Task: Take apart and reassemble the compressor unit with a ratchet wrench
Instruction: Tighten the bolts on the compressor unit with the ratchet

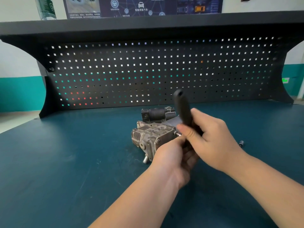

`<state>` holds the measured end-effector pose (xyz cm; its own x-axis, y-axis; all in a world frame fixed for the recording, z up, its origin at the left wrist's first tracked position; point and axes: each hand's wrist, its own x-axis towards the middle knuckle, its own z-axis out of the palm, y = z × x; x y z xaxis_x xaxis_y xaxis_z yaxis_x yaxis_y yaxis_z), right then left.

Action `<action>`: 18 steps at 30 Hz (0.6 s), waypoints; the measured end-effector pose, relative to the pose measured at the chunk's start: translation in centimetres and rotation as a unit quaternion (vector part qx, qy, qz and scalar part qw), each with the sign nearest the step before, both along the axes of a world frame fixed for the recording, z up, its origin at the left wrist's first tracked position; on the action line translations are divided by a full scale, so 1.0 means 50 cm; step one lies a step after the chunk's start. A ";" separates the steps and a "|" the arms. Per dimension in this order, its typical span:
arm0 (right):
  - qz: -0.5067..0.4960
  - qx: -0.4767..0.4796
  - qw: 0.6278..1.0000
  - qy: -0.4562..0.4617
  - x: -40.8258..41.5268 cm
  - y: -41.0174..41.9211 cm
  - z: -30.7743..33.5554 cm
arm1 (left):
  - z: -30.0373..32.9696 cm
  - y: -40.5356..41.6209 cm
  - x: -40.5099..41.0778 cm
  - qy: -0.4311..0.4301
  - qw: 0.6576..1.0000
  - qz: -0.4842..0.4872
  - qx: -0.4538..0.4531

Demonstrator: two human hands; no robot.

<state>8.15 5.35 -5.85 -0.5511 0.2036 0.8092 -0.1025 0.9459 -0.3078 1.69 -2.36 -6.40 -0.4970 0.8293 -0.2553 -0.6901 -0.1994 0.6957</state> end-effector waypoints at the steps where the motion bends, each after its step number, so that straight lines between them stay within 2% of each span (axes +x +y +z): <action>1: -0.017 -0.064 0.997 0.026 -0.004 0.003 -0.001 | 0.000 0.001 0.000 -0.006 1.000 0.005 -0.001; 2: -0.040 -0.157 0.985 0.054 -0.008 0.008 0.000 | 0.001 0.001 0.001 -0.011 1.000 0.009 -0.003; 3: -0.055 -0.275 0.957 0.075 -0.012 0.013 0.003 | 0.002 0.002 0.002 -0.013 1.000 0.011 -0.005; 4: -0.050 -0.414 0.905 0.089 -0.014 0.022 0.006 | 0.002 0.003 0.003 -0.010 1.000 0.010 -0.008; 6: 0.001 -0.659 0.748 0.080 -0.018 0.040 0.002 | 0.000 0.004 0.003 0.000 1.000 0.009 -0.020; 7: 0.020 -0.724 0.686 0.066 -0.018 0.044 0.001 | -0.002 0.005 0.002 0.005 1.000 0.010 -0.026; 8: 0.026 -0.751 0.658 0.056 -0.017 0.045 0.001 | -0.003 0.005 0.001 0.008 0.999 0.011 -0.030; 9: 0.024 -0.742 0.668 0.055 -0.017 0.043 0.002 | -0.003 0.005 -0.001 0.010 0.999 0.010 -0.033; 10: 0.021 -0.699 0.711 0.072 -0.018 0.041 0.003 | -0.002 0.004 -0.001 0.011 0.999 0.009 -0.034; 11: 0.011 -0.620 0.779 0.091 -0.016 0.034 0.006 | -0.002 0.004 -0.002 0.012 0.999 0.008 -0.033; 13: -0.037 -0.361 0.928 0.083 -0.006 0.013 0.018 | 0.000 0.003 -0.002 0.010 1.000 0.005 -0.025; 14: -0.049 -0.216 0.974 0.049 0.001 0.003 0.021 | 0.001 0.002 -0.002 0.012 1.000 -0.001 -0.020; 15: -0.048 -0.094 0.994 0.007 0.006 -0.005 0.021 | 0.002 0.001 -0.002 0.016 1.000 -0.009 -0.017; 16: -0.040 -0.003 0.999 -0.030 0.008 -0.011 0.018 | 0.002 0.000 -0.003 0.019 1.000 -0.015 -0.018; 17: -0.034 0.043 0.997 -0.051 0.008 -0.016 0.015 | 0.001 -0.002 -0.004 0.020 0.999 -0.017 -0.021; 18: -0.030 0.045 0.997 -0.053 0.007 -0.019 0.012 | 0.001 -0.002 -0.004 0.020 0.999 -0.017 -0.023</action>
